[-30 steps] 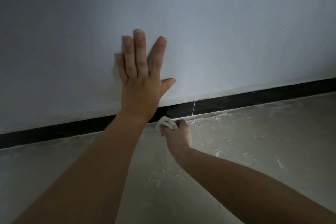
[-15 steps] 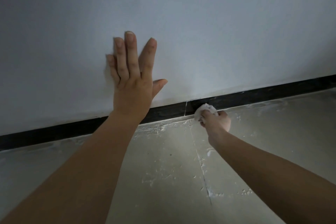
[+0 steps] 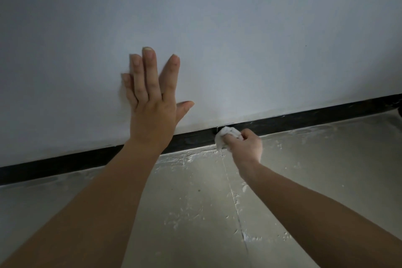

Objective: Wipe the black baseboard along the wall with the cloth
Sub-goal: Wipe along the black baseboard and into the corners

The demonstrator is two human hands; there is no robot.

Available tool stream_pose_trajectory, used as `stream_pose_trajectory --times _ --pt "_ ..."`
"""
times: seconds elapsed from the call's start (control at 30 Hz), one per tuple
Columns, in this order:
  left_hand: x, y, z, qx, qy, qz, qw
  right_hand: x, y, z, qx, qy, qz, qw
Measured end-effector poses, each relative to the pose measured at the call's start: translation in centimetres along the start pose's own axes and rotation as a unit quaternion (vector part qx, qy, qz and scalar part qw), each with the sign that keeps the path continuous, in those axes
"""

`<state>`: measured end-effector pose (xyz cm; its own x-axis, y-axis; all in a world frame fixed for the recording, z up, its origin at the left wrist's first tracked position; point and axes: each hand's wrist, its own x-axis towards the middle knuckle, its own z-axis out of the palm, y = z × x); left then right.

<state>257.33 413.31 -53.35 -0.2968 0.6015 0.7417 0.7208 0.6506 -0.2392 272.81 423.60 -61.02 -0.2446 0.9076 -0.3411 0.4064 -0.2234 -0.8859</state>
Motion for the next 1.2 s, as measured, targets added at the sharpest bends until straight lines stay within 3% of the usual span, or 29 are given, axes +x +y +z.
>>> stream_pose_trajectory --times 0.23,0.4,0.47,0.67,0.9,1.0,1.1,1.2 --pt "0.0 0.1 -0.2 -0.014 -0.012 -0.002 1.0 2.4 0.0 -2.9 0.007 0.066 0.066 0.996" --pt "0.8 2.1 -1.3 -0.107 -0.028 -0.031 0.993 0.1 0.8 -3.6 -0.174 -0.168 0.007 0.97" --pt "1.3 2.7 -1.3 -0.119 -0.02 -0.042 0.992 -0.9 1.3 -2.7 -0.184 -0.191 -0.018 0.964" --pt "1.4 3.2 -0.7 -0.081 -0.007 -0.049 0.995 0.4 -0.4 -1.3 -0.004 0.002 0.004 1.0" --pt "1.6 3.3 -1.1 -0.088 -0.034 -0.063 0.994 2.8 0.4 -3.6 0.047 0.07 0.037 0.996" --pt "1.6 3.5 -1.4 -0.102 -0.049 -0.069 0.991 3.2 0.9 -4.4 0.137 0.125 0.08 0.98" --pt "1.6 4.0 -1.4 -0.111 -0.055 -0.082 0.989 1.8 1.7 -4.3 0.14 0.089 0.082 0.983" --pt "1.7 4.4 -1.4 -0.116 -0.052 -0.089 0.988 -0.7 2.2 -1.9 0.059 -0.047 0.055 0.996"
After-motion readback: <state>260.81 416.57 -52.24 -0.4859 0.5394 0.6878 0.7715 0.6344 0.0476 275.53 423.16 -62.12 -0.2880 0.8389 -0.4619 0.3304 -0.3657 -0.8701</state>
